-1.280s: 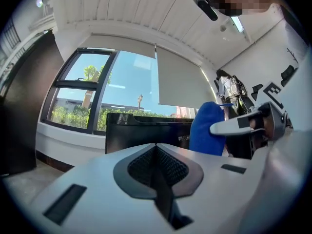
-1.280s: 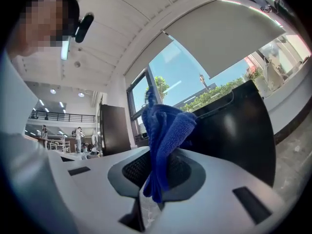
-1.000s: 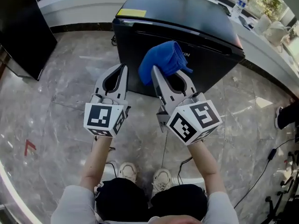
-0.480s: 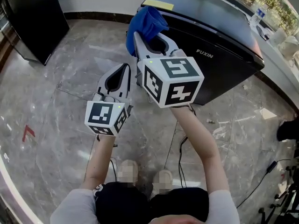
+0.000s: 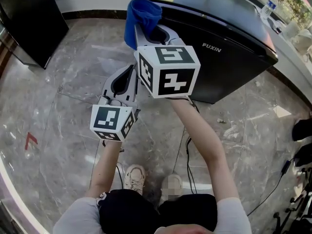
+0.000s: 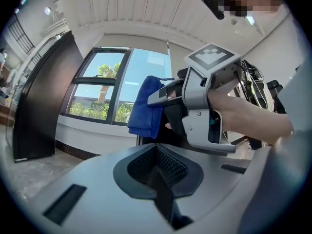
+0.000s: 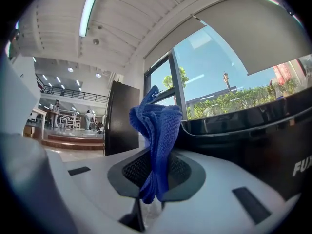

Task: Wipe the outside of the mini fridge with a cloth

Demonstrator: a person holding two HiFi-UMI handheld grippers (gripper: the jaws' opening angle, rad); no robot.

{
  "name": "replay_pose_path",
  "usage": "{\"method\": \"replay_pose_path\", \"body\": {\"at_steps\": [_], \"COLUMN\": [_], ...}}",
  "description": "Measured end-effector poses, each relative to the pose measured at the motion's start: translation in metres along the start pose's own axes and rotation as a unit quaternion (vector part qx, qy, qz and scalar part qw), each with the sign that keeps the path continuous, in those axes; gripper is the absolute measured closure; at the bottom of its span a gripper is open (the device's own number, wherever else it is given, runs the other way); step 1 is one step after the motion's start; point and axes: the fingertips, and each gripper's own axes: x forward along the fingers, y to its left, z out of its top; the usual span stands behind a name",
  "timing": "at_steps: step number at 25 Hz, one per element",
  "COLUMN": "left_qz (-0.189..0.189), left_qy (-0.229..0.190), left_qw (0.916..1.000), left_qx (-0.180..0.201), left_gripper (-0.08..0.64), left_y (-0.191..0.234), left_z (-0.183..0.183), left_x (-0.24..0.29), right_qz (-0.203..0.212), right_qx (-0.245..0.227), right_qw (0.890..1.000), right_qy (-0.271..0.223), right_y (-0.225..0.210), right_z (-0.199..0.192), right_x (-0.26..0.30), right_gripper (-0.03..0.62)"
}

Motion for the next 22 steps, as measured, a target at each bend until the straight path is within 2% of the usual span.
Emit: {"method": "replay_pose_path", "body": {"at_steps": [9, 15, 22], "left_qz": [-0.016, -0.034, -0.057], "left_qy": [0.007, 0.011, 0.017], "left_qw": [0.9998, 0.9994, 0.9982], "left_qx": [0.0, 0.001, 0.002], "left_gripper": [0.555, 0.555, 0.555], "left_y": [-0.014, -0.032, -0.054], "left_z": [-0.006, -0.01, -0.016], "left_x": [0.002, 0.007, 0.013], "right_qz": [-0.029, -0.073, -0.142], "right_qx": [0.001, 0.001, -0.008], "right_qw": [1.0, 0.997, 0.989], "right_qy": [-0.009, -0.019, -0.038], "right_y": [-0.03, -0.064, -0.11], "right_z": [0.0, -0.002, 0.005], "right_x": [-0.035, -0.075, -0.127], "right_gripper": [0.52, 0.52, 0.52]}}
